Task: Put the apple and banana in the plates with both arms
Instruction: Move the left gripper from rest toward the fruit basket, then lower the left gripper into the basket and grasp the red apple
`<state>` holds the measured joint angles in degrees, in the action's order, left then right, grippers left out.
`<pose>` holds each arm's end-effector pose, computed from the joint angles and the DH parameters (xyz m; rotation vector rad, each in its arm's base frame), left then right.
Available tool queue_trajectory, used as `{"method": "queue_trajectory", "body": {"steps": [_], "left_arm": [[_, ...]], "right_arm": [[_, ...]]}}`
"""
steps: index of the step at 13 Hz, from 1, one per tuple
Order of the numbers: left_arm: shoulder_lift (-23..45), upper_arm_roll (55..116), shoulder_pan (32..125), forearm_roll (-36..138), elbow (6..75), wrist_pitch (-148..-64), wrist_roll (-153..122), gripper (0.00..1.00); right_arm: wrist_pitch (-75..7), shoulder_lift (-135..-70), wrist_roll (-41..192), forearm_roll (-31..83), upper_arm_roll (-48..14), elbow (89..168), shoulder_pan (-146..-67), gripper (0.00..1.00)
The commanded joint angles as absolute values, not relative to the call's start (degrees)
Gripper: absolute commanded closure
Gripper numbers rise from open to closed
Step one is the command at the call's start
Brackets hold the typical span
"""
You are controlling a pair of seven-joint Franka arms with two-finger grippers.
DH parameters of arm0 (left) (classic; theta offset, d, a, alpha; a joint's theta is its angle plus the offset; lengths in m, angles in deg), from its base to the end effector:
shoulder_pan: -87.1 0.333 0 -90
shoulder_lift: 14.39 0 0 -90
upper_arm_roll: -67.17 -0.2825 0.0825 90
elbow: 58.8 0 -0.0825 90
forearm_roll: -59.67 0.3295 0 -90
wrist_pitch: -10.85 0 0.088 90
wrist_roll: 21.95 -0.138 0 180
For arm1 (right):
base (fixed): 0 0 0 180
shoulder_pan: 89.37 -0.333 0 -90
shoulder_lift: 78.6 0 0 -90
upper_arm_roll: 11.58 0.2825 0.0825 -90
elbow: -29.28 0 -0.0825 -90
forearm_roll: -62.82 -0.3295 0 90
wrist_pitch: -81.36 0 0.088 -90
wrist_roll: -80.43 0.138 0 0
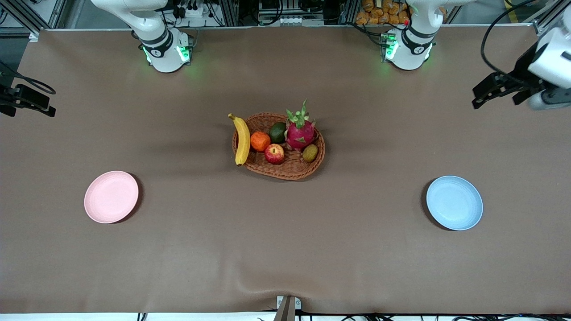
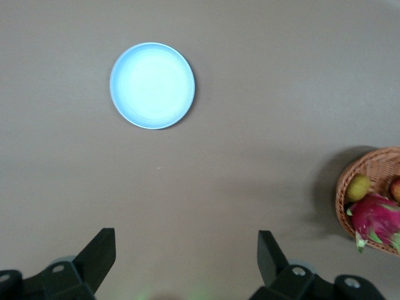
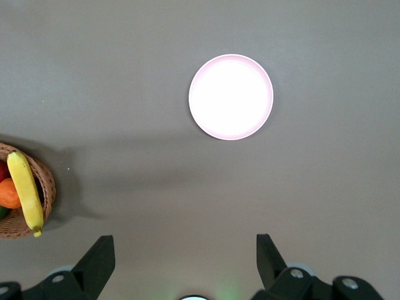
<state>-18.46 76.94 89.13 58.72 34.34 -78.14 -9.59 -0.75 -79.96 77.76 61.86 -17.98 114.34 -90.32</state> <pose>0.4734 -0.0694 0.5698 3.1350 0.1267 -0.0050 0.4883 -0.0434 0.5722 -3.1193 0.0732 0.1153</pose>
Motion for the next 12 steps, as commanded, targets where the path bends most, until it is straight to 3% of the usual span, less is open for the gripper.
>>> {"method": "queue_trajectory", "body": {"steps": [1, 6, 12], "left_arm": [[-13.2, 78.7, 85.0, 56.4, 32.0, -78.7, -8.9, 0.00], [-3.9, 79.6, 74.2, 55.4, 31.7, -86.4, 2.8, 0.00], [13.6, 79.3, 62.6, 55.7, 20.8, -99.5, 20.3, 0.00]], "right_arm": [[-0.7, -79.5, 79.6, 63.1, -17.3, 114.2, -89.8, 0.00], [-0.7, -79.6, 79.6, 63.1, -17.2, 114.2, -89.8, 0.00], [-0.7, -79.7, 79.6, 63.1, -17.3, 113.8, -89.8, 0.00]]}}
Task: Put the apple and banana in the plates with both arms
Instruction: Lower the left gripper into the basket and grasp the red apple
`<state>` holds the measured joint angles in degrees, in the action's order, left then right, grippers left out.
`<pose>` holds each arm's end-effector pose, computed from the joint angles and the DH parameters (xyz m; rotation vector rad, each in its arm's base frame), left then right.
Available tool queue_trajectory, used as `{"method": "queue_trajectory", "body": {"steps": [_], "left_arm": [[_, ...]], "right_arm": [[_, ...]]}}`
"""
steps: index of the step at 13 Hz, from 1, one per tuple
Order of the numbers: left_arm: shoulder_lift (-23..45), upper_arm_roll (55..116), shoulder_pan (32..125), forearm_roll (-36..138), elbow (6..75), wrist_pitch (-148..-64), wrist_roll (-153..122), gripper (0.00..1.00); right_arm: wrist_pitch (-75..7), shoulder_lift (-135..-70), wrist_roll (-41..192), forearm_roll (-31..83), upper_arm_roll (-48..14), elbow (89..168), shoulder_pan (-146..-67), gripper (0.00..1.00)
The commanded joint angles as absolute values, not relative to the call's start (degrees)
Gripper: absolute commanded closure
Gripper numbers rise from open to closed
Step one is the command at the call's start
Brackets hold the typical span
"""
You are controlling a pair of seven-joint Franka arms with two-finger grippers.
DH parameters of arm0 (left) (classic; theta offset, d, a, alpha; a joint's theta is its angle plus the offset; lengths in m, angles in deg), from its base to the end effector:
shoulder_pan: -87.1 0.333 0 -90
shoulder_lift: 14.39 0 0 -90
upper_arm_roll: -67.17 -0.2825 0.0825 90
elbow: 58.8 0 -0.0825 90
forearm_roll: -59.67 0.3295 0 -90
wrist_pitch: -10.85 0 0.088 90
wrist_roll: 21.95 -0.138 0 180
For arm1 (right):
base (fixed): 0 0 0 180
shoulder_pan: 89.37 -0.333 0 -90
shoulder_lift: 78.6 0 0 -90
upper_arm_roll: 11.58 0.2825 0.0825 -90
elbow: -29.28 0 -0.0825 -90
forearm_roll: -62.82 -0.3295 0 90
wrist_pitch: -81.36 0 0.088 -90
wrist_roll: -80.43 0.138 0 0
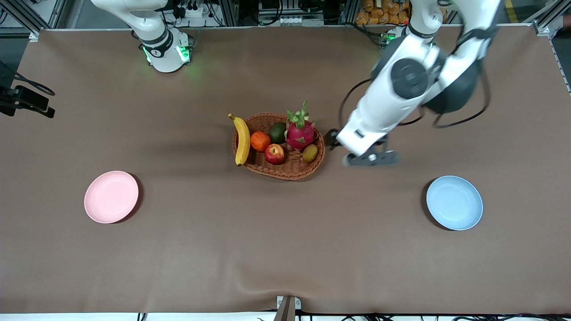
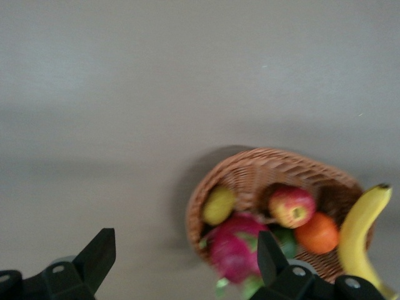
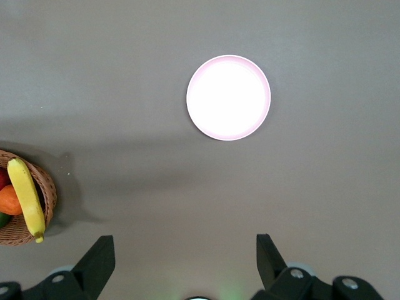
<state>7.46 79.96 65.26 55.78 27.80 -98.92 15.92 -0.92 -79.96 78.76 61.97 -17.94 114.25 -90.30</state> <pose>0.5078 -0.3398 0.4083 2.9998 0.1432 -0.0917 0.4888 -0.0436 0.5731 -3.1216 0.1003 0.1088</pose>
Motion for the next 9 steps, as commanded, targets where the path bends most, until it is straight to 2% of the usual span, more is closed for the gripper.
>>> {"method": "queue_trajectory", "body": {"steps": [1, 3, 9], "left_arm": [[15.5, 79.2, 61.4, 55.7, 20.7, -102.0, 21.9, 0.00], [18.5, 79.1, 58.6, 55.7, 20.7, -106.3, 25.7, 0.00], [25.3, 78.9, 53.4, 55.7, 20.7, -110.7, 30.3, 0.00]], "right_arm": [[-0.7, -79.7, 79.6, 63.1, -17.3, 113.8, -89.8, 0.00], [-0.7, -79.7, 79.6, 63.1, -17.4, 113.7, -89.6, 0.00], [-0.7, -79.7, 79.6, 63.1, -17.3, 113.6, -89.7, 0.00]]}}
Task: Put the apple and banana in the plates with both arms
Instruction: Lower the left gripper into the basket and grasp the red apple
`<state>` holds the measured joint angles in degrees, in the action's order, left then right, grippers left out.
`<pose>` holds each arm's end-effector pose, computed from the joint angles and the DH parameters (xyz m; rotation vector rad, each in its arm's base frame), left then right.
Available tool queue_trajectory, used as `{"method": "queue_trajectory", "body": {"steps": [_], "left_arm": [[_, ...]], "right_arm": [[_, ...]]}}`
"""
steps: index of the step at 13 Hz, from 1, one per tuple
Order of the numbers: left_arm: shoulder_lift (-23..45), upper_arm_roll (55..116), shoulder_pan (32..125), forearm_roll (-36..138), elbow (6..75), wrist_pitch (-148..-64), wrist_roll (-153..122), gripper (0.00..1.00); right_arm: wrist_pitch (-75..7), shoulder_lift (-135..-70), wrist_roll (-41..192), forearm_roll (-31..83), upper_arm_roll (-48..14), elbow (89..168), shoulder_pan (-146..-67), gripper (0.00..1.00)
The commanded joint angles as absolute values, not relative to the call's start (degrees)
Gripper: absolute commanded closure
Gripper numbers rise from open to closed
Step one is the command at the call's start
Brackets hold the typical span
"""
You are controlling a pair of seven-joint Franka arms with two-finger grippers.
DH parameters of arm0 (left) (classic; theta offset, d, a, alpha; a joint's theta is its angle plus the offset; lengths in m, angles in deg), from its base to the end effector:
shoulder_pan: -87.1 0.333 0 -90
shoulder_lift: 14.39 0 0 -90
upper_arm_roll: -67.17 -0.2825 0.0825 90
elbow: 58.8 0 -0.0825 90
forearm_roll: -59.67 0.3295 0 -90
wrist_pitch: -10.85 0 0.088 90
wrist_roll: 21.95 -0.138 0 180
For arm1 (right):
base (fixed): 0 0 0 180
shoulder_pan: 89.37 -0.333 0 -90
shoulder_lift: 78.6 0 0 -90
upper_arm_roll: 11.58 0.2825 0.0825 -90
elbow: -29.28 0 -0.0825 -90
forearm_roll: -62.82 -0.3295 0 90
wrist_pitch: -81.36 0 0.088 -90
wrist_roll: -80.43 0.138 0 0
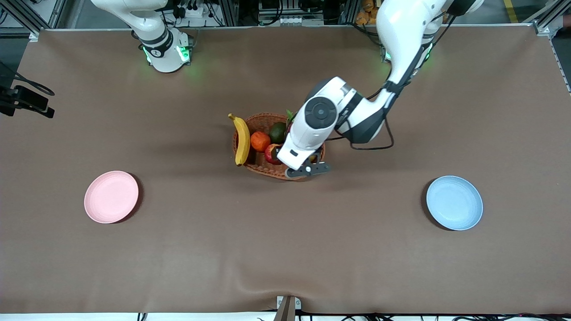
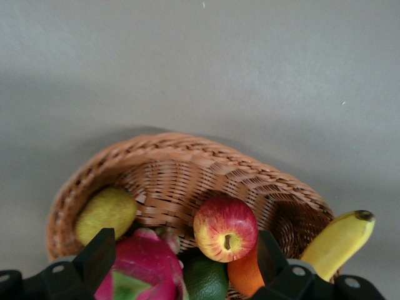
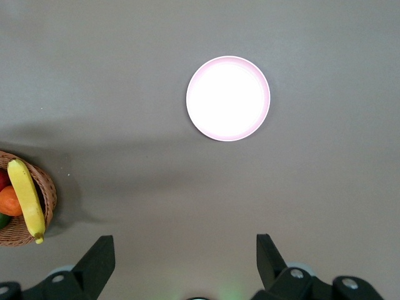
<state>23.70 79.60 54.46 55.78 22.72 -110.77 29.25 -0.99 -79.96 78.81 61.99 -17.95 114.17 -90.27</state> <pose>0.4792 -0.4538 0.2873 2.9604 0.2815 -0.1635 0.4890 -0.0440 0.5738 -3.1222 0.1028 0.1048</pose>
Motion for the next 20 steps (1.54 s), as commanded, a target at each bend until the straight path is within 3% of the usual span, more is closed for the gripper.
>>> {"method": "queue_trajectory", "body": {"steps": [1, 7, 10, 19, 20], "left_arm": [[26.0, 78.9, 52.5, 55.7, 20.7, -111.2, 30.4, 0.00], [29.7, 77.9, 48.4, 55.9, 20.7, -117.3, 39.1, 0.00], [31.0, 75.1, 45.4, 55.9, 20.8, -118.5, 40.9, 0.00], [33.6, 74.9, 44.1, 56.0, 20.7, -120.9, 43.3, 0.00], [33.7, 74.9, 43.9, 56.2, 20.8, -120.9, 43.3, 0.04]], "right_arm": [[-0.7, -79.7, 79.6, 63.1, -17.3, 113.6, -89.7, 0.00], [-0.6, -79.7, 79.6, 63.1, -17.4, 113.6, -89.6, 0.00], [-0.6, -79.7, 79.6, 63.1, -17.4, 113.6, -89.7, 0.00], [-0.7, -79.7, 79.6, 63.1, -17.3, 113.6, -89.8, 0.00], [-0.7, -79.8, 79.6, 63.0, -17.3, 113.6, -89.8, 0.00]]}}
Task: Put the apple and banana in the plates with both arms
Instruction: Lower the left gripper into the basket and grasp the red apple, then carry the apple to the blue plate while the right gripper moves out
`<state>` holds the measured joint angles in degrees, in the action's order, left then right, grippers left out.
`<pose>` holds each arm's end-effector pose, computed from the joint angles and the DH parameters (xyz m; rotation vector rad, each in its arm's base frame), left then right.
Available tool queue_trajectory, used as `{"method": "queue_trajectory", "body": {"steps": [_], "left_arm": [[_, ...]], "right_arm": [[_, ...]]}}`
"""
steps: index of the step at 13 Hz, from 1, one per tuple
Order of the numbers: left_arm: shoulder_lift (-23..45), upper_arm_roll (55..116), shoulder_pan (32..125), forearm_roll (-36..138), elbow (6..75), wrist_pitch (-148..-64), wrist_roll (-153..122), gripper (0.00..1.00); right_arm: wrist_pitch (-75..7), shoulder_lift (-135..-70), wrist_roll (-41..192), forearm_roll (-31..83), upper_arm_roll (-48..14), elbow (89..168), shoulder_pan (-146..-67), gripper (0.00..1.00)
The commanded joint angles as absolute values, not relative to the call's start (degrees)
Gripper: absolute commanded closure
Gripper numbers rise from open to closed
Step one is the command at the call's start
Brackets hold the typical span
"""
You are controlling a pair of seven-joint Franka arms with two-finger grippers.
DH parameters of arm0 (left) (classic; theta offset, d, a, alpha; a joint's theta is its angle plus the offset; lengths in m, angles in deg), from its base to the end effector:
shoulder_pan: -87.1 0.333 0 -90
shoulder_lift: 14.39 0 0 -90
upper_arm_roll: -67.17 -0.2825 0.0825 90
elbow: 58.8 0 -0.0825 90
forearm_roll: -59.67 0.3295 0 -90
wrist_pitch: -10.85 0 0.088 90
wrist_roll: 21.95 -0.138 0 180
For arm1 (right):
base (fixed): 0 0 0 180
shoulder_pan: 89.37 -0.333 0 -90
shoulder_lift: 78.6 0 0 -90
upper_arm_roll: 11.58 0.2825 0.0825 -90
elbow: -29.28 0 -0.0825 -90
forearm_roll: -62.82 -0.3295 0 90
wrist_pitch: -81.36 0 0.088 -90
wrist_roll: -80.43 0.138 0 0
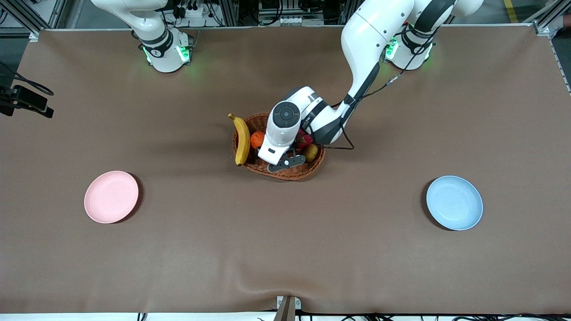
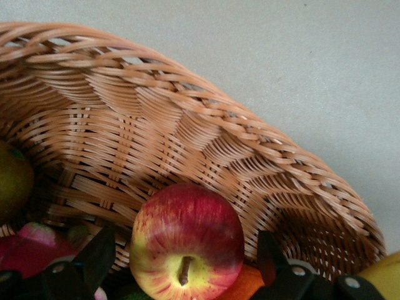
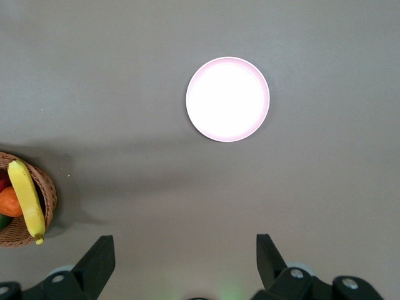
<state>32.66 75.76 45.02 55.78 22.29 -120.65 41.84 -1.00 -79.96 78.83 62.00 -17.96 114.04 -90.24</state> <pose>0.4354 -0.5094 0.1989 2.9570 0.4822 -0.1490 0.4891 -0.0444 0.5747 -3.1226 0.1044 0.1010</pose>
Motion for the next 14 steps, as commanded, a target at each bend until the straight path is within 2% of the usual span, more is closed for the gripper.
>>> {"method": "queue_trajectory", "body": {"steps": [1, 3, 5, 6, 7, 10, 14], "left_arm": [[33.7, 74.9, 43.9, 56.2, 20.8, -120.9, 43.3, 0.20], [34.4, 74.9, 44.0, 56.2, 20.7, -121.0, 43.2, 0.43], [34.4, 74.9, 44.0, 56.2, 20.7, -121.3, 42.9, 0.76], [34.4, 74.9, 44.0, 56.4, 20.7, -121.3, 42.8, 0.85], [34.2, 74.9, 44.0, 57.3, 20.7, -121.3, 42.6, 1.00], [31.1, 74.9, 45.3, 59.8, 20.8, -119.1, 43.0, 1.00], [21.8, 75.1, 49.5, 59.8, 21.0, -109.2, 42.6, 1.00]], "right_arm": [[-0.7, -79.8, 79.6, 63.0, -17.3, 113.6, -89.8, 0.00], [-0.8, -79.8, 79.6, 62.9, -17.3, 113.6, -89.8, 0.00], [-0.7, -79.8, 79.6, 62.7, -17.3, 113.6, -89.8, 0.00], [-0.7, -79.8, 79.6, 62.6, -17.3, 113.6, -89.8, 0.00], [-0.7, -79.8, 79.6, 62.6, -17.3, 113.6, -89.8, 0.00], [-0.7, -79.9, 79.6, 62.5, -17.3, 113.6, -89.8, 0.00], [-0.7, -80.1, 79.6, 62.4, -17.2, 113.6, -89.9, 0.00]]}}
